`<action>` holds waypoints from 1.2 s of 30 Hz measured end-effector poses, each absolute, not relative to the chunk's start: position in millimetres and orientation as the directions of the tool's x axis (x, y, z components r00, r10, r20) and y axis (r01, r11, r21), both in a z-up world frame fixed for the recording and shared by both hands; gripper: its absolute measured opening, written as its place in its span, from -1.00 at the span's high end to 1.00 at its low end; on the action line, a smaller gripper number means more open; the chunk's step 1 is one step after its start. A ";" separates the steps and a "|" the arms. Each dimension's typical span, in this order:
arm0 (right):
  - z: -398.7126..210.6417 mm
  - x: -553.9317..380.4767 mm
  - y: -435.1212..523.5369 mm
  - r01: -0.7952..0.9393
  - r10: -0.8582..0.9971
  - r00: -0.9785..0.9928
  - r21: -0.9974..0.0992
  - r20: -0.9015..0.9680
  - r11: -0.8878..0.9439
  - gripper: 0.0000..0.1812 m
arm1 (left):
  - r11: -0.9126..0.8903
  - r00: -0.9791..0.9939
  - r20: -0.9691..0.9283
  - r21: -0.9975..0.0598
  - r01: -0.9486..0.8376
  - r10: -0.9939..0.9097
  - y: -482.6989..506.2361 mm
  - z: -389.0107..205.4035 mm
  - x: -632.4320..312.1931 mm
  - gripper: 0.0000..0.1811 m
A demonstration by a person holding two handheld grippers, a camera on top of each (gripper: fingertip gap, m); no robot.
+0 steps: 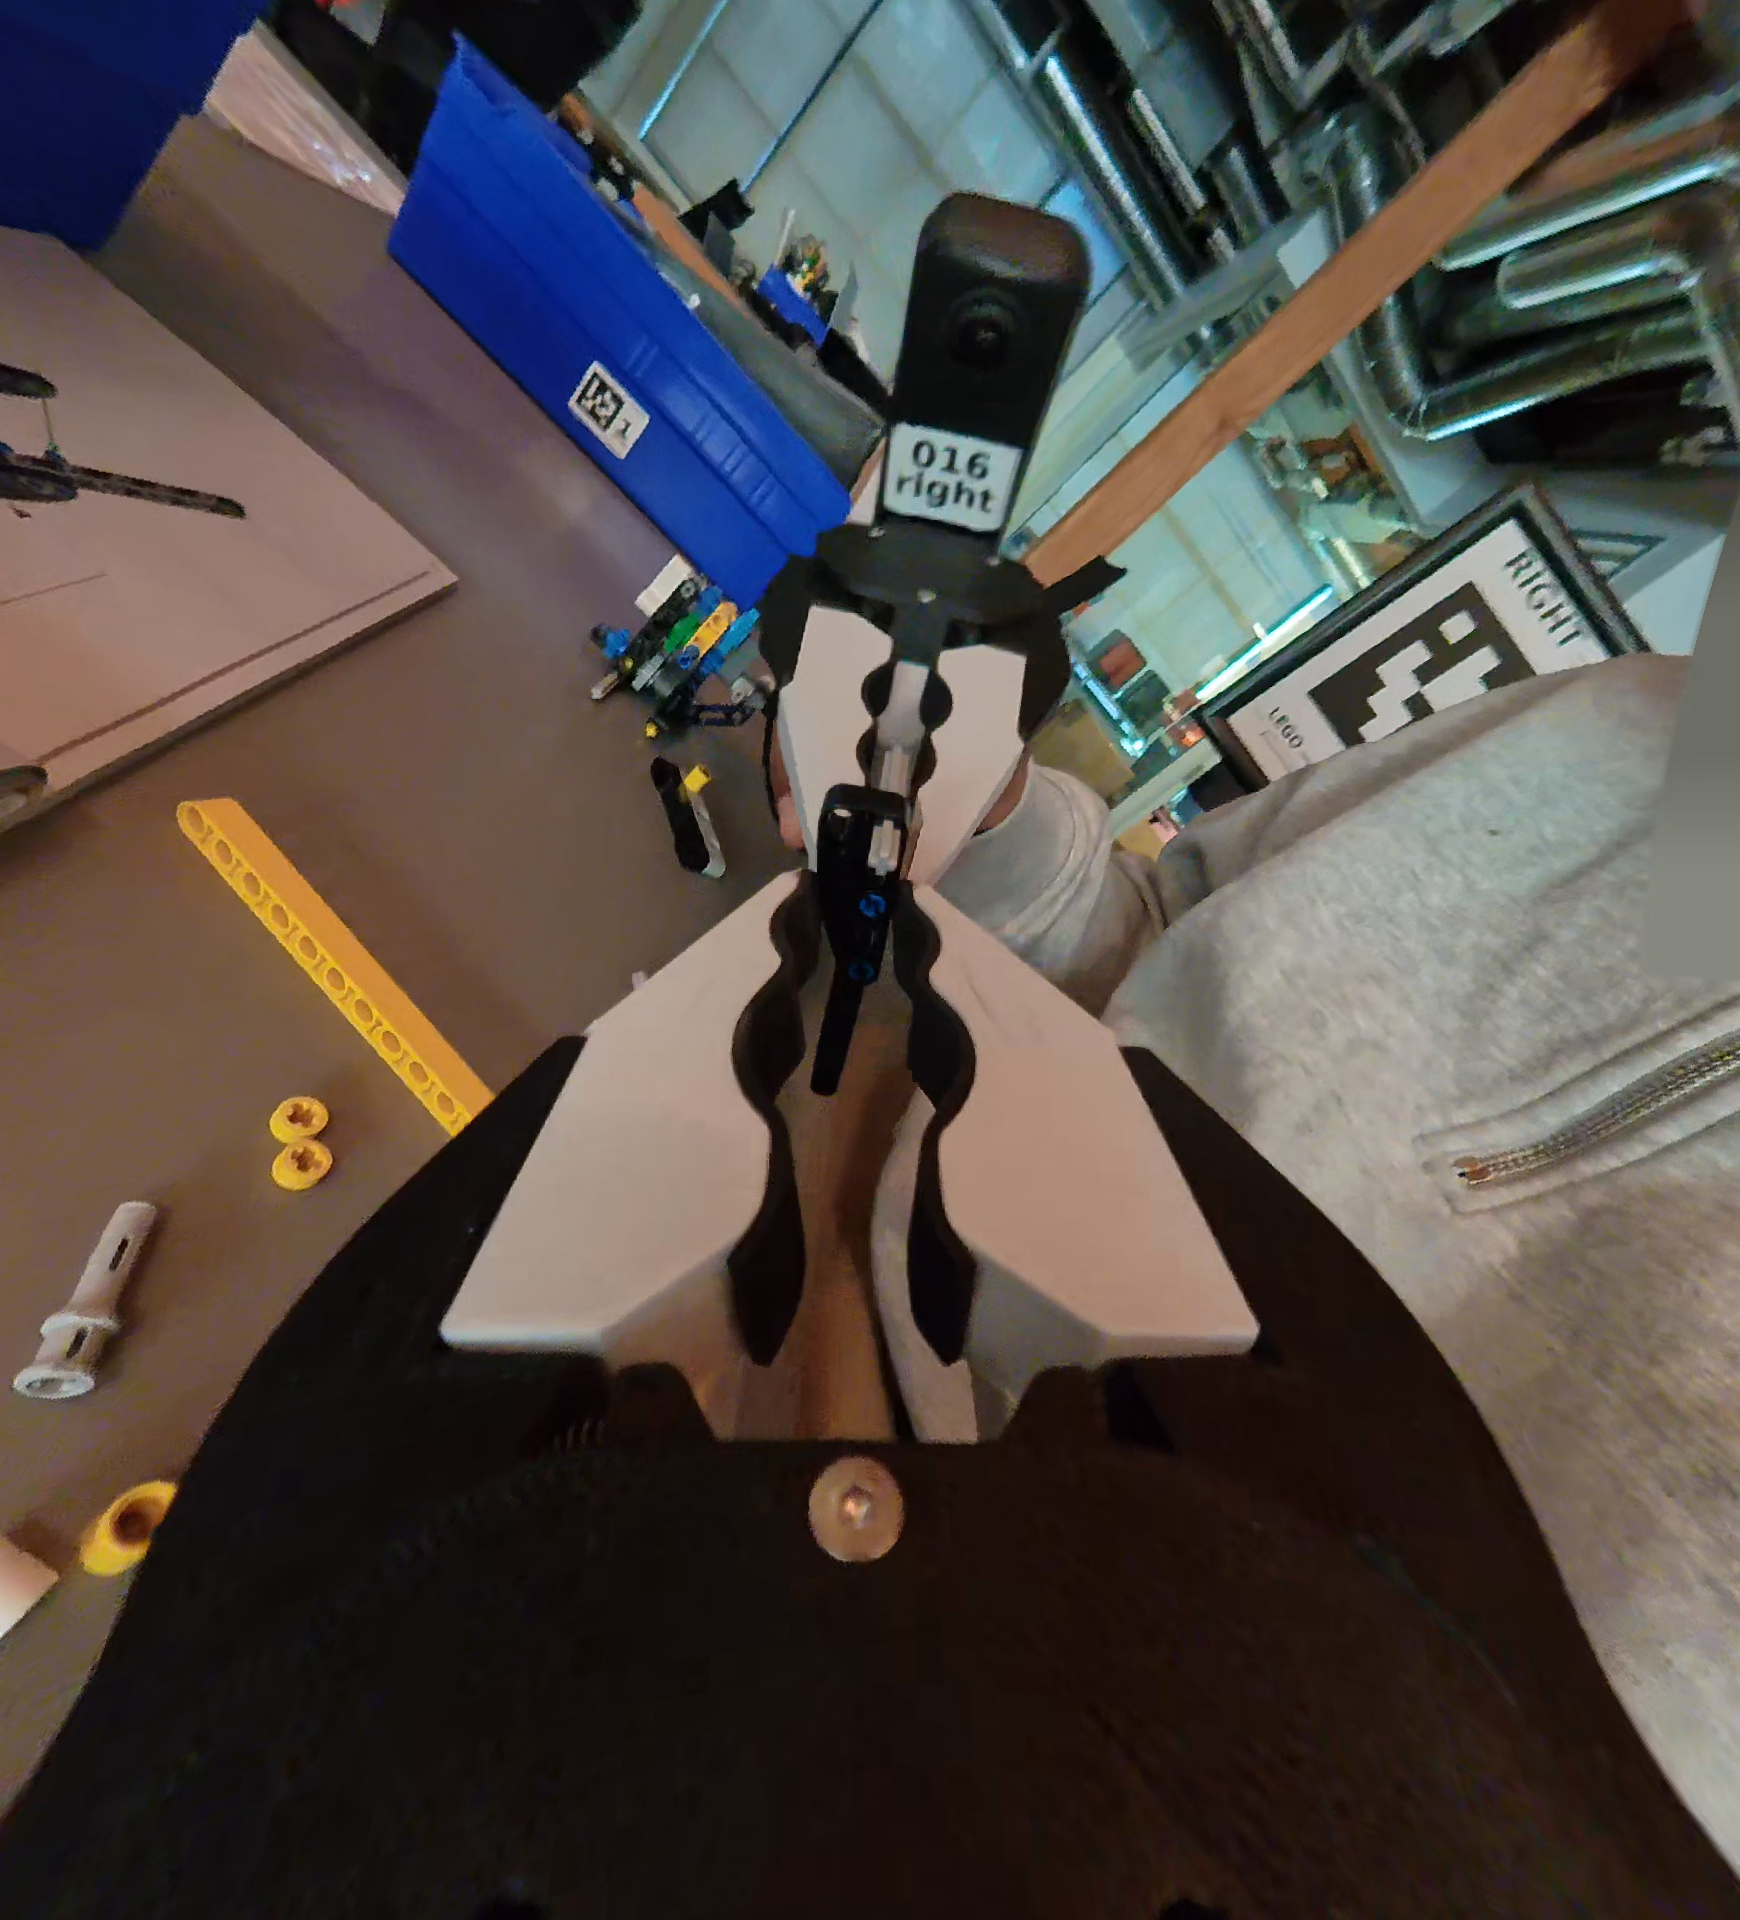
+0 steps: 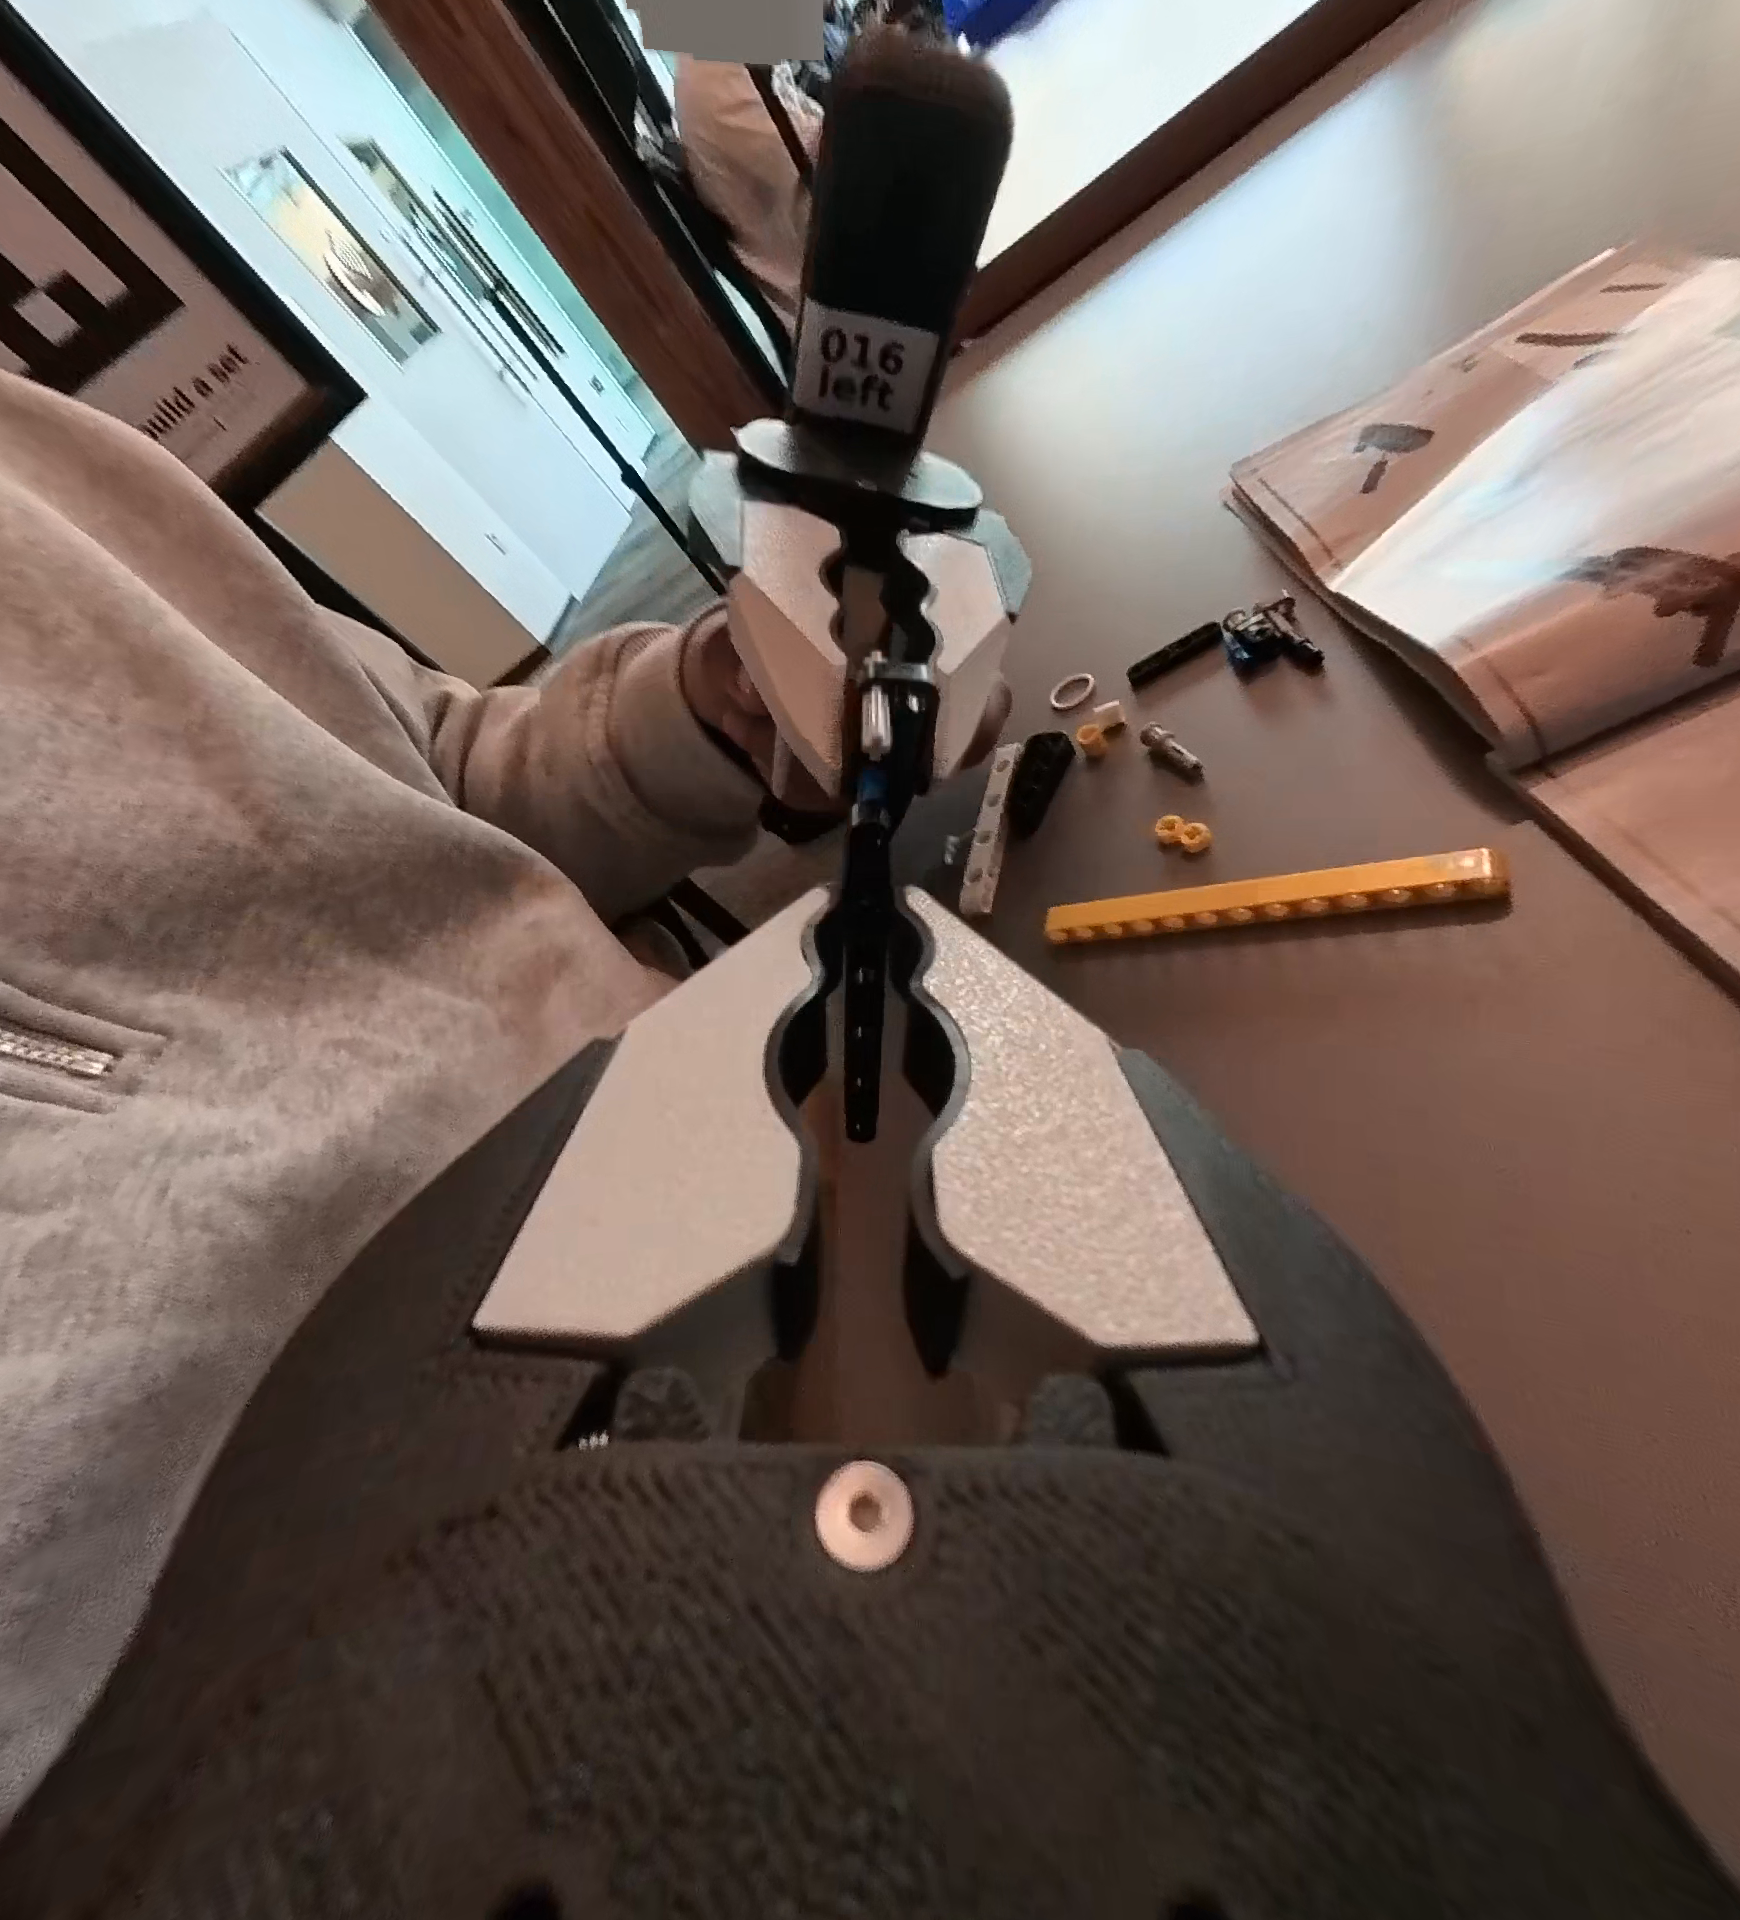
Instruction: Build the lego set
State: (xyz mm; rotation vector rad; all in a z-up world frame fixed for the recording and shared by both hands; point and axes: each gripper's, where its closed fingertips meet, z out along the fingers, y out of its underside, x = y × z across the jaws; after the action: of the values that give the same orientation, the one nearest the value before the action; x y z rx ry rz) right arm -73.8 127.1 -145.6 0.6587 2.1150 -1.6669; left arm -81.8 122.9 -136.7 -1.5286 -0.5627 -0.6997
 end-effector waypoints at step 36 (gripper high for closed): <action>-148.4 -75.7 126.9 0.628 0.110 -0.778 -0.764 -0.618 0.148 0.92 | -0.103 0.635 0.770 -0.638 0.763 -0.062 123.2 -142.3 -80.6 0.90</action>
State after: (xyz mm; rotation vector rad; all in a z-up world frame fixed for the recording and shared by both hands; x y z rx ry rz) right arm -75.7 126.9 -148.4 0.7048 2.0141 -1.6670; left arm -80.6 123.2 -142.3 -1.5264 -0.6098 -0.7725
